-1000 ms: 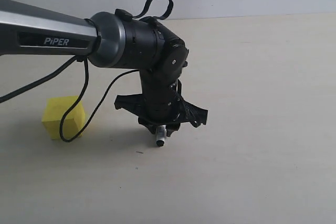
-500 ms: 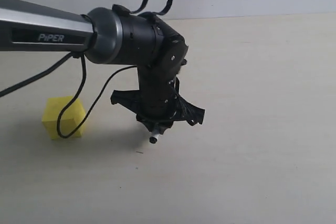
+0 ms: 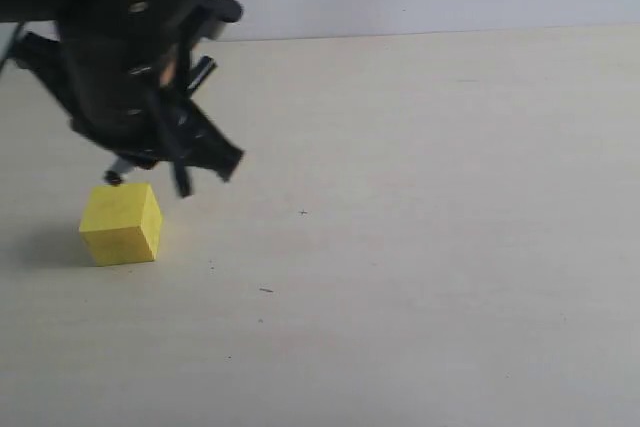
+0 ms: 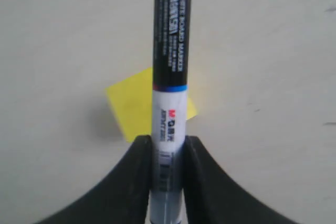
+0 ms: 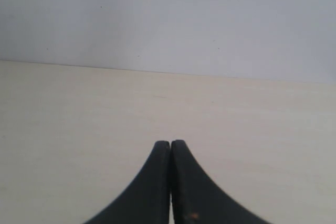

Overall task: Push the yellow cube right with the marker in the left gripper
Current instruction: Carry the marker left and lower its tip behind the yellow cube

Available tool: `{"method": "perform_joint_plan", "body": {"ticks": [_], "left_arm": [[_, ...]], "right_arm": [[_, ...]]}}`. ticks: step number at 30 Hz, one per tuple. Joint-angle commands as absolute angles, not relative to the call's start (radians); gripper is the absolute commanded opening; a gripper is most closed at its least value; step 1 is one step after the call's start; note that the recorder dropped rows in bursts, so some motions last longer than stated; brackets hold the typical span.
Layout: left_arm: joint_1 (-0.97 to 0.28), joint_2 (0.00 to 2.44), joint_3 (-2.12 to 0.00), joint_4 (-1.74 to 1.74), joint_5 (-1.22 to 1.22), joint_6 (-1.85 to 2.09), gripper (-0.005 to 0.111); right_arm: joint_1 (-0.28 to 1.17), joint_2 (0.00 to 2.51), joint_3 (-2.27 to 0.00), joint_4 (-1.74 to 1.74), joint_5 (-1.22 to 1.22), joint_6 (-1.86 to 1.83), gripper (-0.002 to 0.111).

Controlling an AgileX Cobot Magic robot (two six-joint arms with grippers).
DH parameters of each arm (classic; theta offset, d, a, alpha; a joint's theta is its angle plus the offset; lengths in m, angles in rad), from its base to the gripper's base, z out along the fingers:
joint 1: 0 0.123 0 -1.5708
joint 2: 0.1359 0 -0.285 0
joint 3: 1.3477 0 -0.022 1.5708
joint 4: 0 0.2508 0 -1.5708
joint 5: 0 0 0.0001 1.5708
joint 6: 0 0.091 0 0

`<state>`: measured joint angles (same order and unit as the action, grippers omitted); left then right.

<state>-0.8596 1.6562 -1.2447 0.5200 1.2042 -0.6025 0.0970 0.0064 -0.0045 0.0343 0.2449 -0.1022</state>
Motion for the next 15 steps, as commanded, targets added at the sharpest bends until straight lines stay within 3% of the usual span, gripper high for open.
{"method": "perform_joint_plan", "body": {"ticks": [1, 10, 15], "left_arm": [[-0.810, 1.440, -0.990, 0.675, 1.221, -0.580, 0.000], [-0.424, 1.297, -0.716, 0.772, 1.221, -0.183, 0.000], [-0.276, 1.315, -0.705, 0.729, 0.922, -0.063, 0.000]], "right_arm": [[0.093, 0.000, 0.000, 0.035, 0.237, -0.103, 0.000], [0.093, 0.000, 0.000, 0.035, 0.237, -0.103, 0.000], [0.093, 0.000, 0.000, 0.040, 0.237, -0.103, 0.000]]}}
